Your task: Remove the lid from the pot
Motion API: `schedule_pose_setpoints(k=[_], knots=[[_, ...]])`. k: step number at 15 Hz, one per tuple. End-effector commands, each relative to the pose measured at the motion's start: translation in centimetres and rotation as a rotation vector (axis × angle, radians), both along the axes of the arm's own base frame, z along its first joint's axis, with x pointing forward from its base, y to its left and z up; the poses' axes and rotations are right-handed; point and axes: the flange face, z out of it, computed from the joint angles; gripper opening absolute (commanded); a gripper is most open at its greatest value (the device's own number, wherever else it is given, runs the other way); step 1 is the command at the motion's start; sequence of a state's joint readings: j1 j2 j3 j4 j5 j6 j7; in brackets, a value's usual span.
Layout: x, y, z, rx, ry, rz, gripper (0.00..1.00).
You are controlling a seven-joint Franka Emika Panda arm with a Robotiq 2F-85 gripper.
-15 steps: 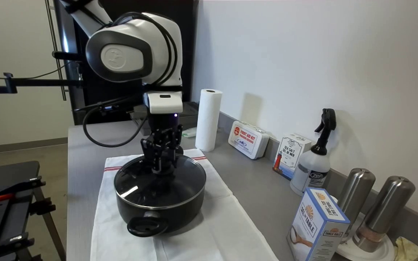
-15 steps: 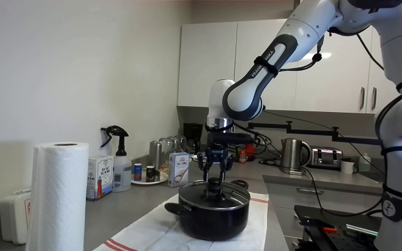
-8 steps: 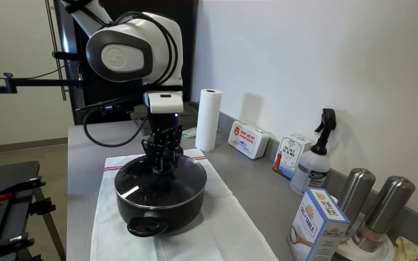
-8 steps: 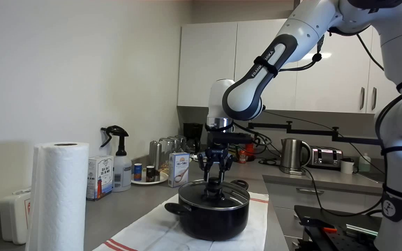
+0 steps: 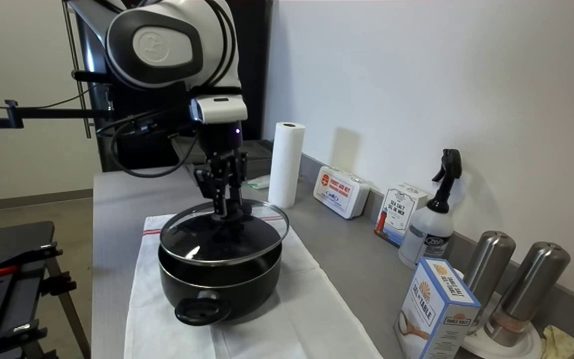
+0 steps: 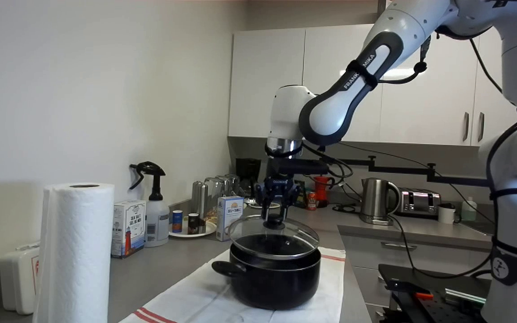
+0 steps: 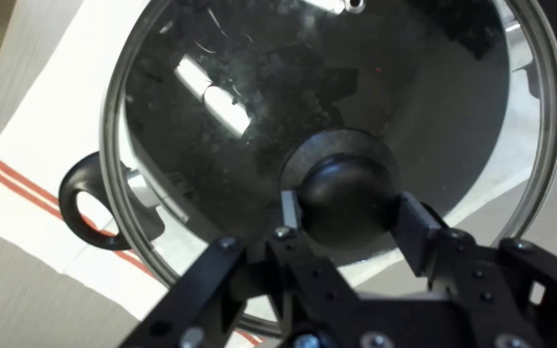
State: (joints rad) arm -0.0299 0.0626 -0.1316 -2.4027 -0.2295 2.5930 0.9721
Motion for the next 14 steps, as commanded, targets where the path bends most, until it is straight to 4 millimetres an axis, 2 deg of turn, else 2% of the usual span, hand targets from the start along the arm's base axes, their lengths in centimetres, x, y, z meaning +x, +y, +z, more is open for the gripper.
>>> schedule_pose_setpoints(k=[1, 6, 14], knots=[[-1.2, 2.8, 2.5, -0.025, -0.022, 0.064, 0.25], [-1.7, 8.7, 2.4, 0.002, 0.005, 0.205, 0.25], [-2.7, 19.3, 0.4, -0.005, 0.04, 0.465, 0.25]])
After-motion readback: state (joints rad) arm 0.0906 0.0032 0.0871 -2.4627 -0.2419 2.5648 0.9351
